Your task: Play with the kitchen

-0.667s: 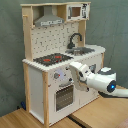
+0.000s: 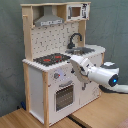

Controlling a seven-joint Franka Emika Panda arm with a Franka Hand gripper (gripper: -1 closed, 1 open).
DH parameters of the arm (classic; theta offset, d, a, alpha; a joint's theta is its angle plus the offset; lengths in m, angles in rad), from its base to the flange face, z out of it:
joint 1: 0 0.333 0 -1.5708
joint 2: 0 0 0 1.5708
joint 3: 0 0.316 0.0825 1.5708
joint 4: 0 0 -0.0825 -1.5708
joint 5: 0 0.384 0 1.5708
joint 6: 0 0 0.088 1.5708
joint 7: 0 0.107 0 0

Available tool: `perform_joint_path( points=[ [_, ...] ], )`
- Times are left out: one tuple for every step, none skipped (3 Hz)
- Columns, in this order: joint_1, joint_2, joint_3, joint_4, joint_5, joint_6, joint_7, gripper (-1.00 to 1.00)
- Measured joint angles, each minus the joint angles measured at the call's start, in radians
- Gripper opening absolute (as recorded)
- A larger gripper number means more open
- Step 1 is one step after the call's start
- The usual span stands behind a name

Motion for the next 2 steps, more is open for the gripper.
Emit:
perform_joint_path(
  points=[
    [0.014,-0.003,-0.021,-0.001,-0.003,-0.039,-0.11,1.0],
    [0.034,-0.017,-0.037,-0.017,-0.008,-0.082,-0.204,1.0]
  ],
)
